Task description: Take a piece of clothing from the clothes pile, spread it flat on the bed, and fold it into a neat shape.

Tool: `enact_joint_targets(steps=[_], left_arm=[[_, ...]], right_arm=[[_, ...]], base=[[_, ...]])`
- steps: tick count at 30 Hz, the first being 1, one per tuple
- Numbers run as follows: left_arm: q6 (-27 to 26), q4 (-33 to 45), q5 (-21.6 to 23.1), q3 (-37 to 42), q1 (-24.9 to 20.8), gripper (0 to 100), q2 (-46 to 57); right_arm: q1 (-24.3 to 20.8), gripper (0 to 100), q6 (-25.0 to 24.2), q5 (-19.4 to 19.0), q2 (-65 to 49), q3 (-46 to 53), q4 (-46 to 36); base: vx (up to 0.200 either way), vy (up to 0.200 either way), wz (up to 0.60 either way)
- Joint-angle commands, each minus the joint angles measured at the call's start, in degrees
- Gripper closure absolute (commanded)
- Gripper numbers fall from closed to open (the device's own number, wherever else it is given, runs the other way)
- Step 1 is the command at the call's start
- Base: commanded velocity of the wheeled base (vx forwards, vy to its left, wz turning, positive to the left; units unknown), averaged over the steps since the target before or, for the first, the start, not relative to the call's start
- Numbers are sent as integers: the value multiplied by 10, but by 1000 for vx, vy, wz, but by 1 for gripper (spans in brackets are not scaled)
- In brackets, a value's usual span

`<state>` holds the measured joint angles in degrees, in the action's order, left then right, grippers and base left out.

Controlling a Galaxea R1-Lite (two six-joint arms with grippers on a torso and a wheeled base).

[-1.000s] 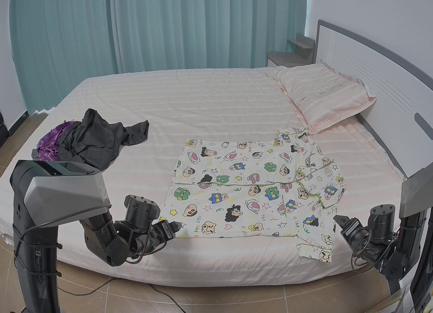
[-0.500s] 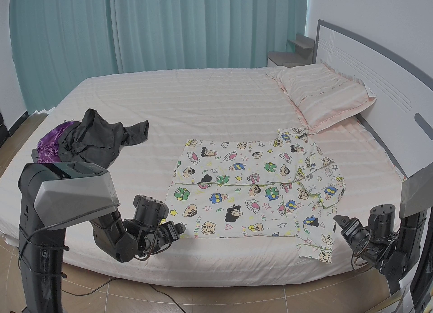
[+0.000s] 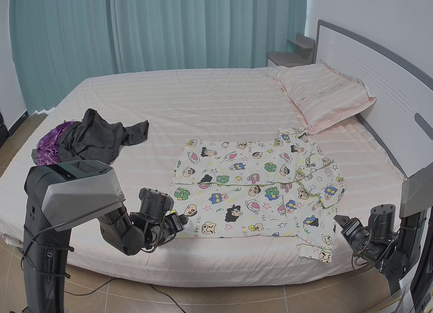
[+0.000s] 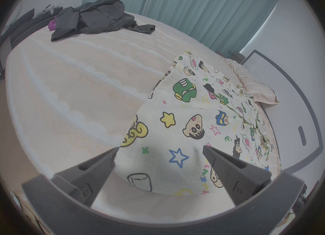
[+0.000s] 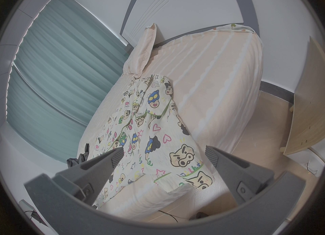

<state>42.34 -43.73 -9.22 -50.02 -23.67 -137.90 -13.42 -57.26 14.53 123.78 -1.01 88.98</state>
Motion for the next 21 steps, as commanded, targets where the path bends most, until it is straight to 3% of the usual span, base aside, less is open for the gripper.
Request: enact_joint_targets(steps=[1,13,18,21], left_arm=[[0,4,-5,-7,0,100,-4],[6,1,-52,7,9,100,-4],[66,-4,-70,-5,15,100,-1],[105,-29,-70,-2,20,100,4]], right_arm=[[4,0,0,-2,1,10,8],[13,0,12,-9,8,10,8],[23,0,56,-52,7,7,8],[52,0,112,-86,10,-12,8]], base=[[0,0,0],[0,0,0],[0,0,0],[0,0,0]])
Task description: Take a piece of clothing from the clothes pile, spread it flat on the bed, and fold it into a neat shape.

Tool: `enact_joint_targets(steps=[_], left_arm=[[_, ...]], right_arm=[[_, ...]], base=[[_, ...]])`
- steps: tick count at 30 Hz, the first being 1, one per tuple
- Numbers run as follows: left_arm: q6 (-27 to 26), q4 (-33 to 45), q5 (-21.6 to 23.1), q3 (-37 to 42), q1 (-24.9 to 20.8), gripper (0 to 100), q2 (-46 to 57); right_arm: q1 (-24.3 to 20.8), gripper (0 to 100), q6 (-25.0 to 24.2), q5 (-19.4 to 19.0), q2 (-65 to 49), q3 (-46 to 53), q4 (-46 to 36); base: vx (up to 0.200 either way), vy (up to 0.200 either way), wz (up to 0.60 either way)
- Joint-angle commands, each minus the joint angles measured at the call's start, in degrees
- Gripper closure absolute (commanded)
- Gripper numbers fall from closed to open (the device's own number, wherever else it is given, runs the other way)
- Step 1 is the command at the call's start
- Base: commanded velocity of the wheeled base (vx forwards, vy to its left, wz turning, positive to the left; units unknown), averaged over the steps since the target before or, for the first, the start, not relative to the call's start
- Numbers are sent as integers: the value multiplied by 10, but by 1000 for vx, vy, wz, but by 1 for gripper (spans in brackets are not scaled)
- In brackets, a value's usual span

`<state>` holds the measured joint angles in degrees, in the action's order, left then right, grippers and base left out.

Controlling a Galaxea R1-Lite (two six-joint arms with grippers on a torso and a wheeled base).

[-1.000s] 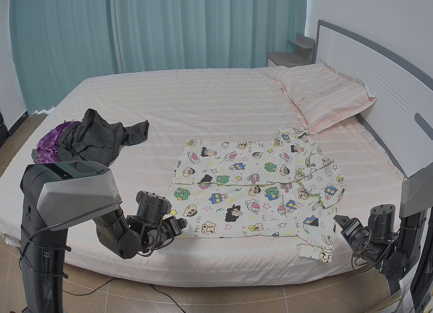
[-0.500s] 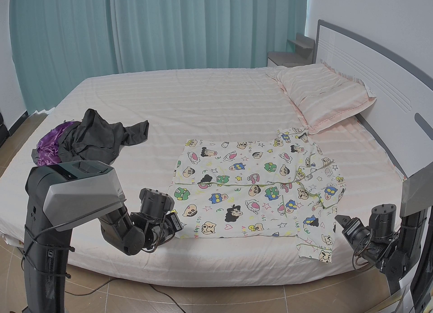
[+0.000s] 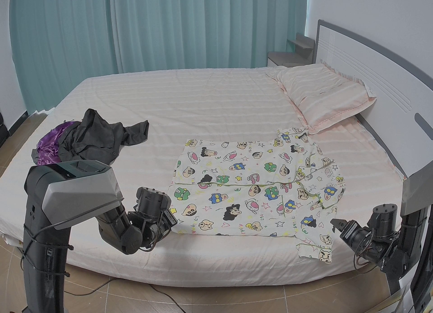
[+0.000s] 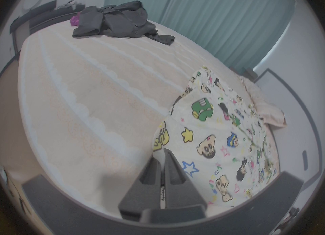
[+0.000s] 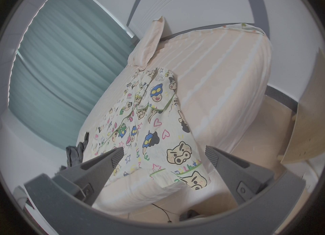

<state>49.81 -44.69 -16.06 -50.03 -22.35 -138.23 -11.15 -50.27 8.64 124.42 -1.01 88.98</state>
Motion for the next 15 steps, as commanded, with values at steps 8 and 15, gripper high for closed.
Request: enact_joint_targets(steps=[8,15], left_arm=[[39,-116,-4,13,13,100,-1],[42,-140,-1,10,9,100,-16]], right_arm=[[109,0,181,-118,93,-99,8],[104,0,193,-166,120,-189,-78]], base=[[0,0,0],[0,0,0]])
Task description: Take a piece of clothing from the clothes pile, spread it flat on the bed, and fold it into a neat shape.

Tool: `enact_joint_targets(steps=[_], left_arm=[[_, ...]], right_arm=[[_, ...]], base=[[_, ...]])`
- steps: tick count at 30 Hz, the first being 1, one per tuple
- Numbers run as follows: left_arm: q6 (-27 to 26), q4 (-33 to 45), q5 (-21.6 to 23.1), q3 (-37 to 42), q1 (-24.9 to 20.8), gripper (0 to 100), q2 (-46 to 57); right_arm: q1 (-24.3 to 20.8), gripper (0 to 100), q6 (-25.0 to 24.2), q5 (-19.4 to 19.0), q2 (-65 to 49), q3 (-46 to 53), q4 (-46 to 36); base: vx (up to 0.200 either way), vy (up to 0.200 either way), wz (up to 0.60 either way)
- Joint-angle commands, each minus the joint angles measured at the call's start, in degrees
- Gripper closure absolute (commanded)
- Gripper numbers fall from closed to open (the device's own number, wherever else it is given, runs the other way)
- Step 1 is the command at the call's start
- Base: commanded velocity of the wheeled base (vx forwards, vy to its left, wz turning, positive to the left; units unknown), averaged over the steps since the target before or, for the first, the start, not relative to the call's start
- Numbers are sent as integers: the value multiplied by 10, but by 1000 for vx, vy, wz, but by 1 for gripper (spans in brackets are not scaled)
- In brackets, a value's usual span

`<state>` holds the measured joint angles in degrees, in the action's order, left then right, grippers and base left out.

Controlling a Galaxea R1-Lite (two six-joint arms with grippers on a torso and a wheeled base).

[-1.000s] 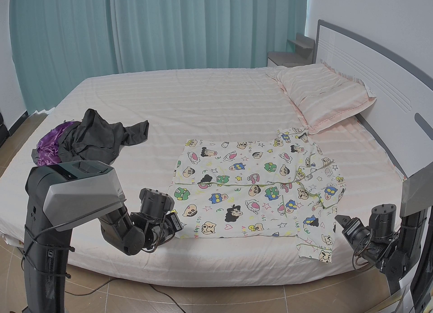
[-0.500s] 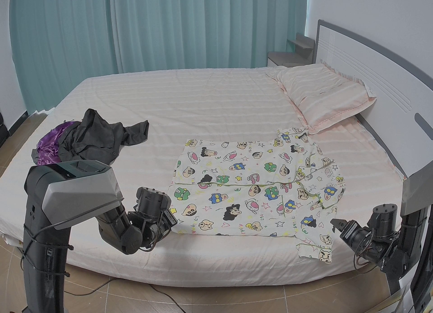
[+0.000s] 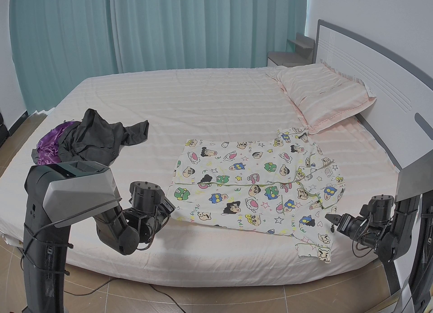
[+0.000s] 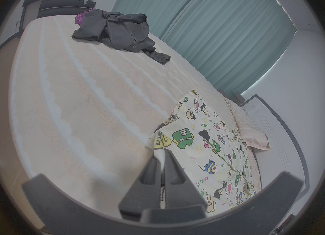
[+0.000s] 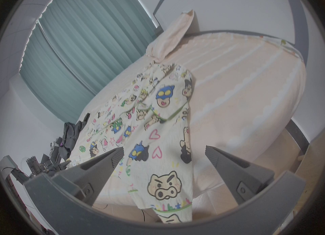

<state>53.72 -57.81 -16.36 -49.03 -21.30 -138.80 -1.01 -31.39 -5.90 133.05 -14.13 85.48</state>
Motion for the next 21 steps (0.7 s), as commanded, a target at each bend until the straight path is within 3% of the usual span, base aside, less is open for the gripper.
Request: enact_joint_targets(steps=[1,11,12,21], left_arm=[[2,-9,2,1,-1,100,-11],[17,-20,2,1,2,100,-13],[18,-20,2,1,3,100,-13],[17,-20,0,2,8,100,-11]], right_arm=[[1,0,5,-22,33,-71,-55],[-11,0,8,-23,41,-143,-140],[-11,100,13,-23,42,-148,-150],[12,100,19,-21,49,-205,-175]], base=[[0,0,0],[0,0,0],[0,0,0],[0,0,0]])
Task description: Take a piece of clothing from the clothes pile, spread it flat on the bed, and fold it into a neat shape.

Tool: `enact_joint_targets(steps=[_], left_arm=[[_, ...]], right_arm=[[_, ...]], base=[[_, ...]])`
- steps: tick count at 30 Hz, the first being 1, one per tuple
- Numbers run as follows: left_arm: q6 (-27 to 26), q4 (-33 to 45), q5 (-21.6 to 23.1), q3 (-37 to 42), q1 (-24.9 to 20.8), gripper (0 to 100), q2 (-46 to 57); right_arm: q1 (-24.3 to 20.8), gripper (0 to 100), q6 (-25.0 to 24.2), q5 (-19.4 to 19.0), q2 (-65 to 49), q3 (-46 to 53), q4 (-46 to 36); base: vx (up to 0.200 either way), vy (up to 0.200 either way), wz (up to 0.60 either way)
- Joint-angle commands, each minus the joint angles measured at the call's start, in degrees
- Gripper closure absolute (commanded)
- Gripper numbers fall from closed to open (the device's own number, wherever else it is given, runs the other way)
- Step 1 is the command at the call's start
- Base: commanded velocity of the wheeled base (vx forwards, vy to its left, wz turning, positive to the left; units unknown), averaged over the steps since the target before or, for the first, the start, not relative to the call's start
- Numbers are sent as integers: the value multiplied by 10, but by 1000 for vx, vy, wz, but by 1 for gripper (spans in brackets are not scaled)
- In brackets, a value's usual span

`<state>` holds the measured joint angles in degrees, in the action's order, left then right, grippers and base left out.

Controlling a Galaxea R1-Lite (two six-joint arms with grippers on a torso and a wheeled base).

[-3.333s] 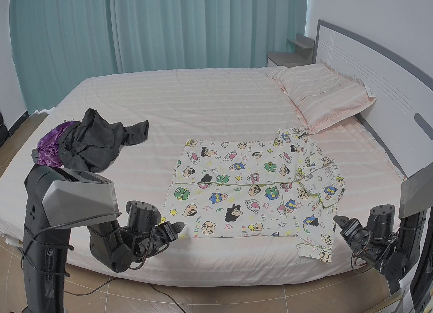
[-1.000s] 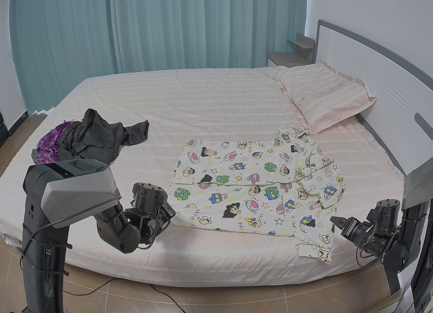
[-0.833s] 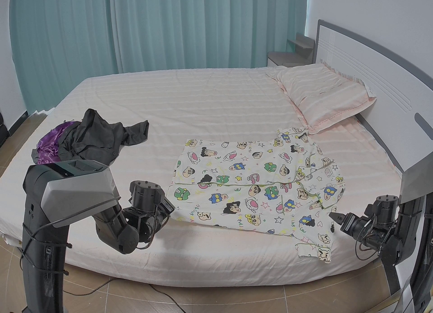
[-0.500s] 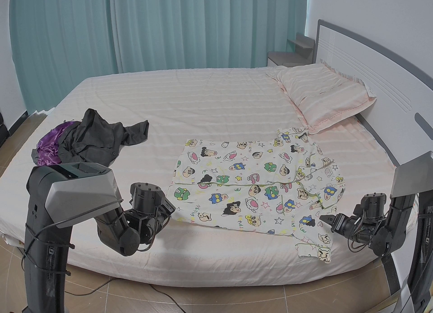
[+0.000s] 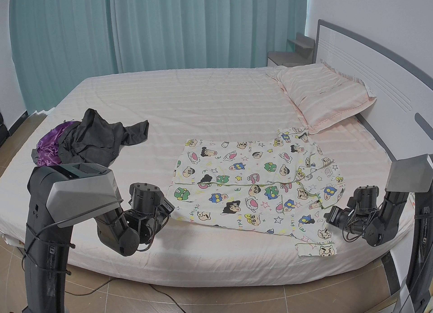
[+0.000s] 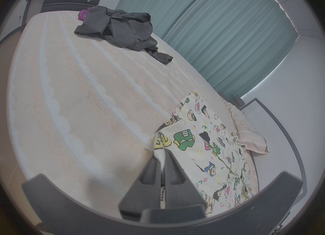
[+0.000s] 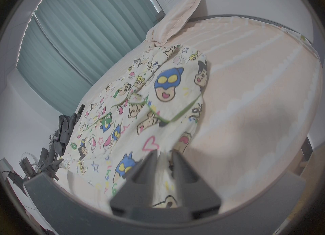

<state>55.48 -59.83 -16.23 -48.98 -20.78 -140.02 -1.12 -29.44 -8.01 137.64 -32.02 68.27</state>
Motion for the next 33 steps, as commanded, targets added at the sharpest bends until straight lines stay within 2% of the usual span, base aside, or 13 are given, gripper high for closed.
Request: enact_joint_targets(steps=[1,14,15,20,27,30,31,33], left_arm=[[0,0,-1,0,4,100,1],[-5,-25,-2,-4,9,100,-10],[-5,-25,-1,-5,10,100,-10],[-5,-26,-1,-7,12,100,-17],[-6,-26,-1,-8,13,100,-19],[-6,-26,-1,-8,13,100,-19],[-6,-26,-1,-8,12,100,-19],[-6,-26,-1,-8,12,100,-20]], right_arm=[[16,100,0,1,1,-40,-6],[31,100,8,-2,-4,-131,-74],[31,0,8,-2,-2,-134,-75],[35,0,10,-1,3,-129,-77],[108,0,42,-6,-11,-96,-85],[123,0,44,-17,-23,-84,-84],[141,0,43,-46,-50,-63,-83],[148,0,45,-77,-72,-33,-83]], base=[[0,0,0],[0,0,0],[0,0,0],[0,0,0],[0,0,0],[0,0,0],[0,0,0],[0,0,0]])
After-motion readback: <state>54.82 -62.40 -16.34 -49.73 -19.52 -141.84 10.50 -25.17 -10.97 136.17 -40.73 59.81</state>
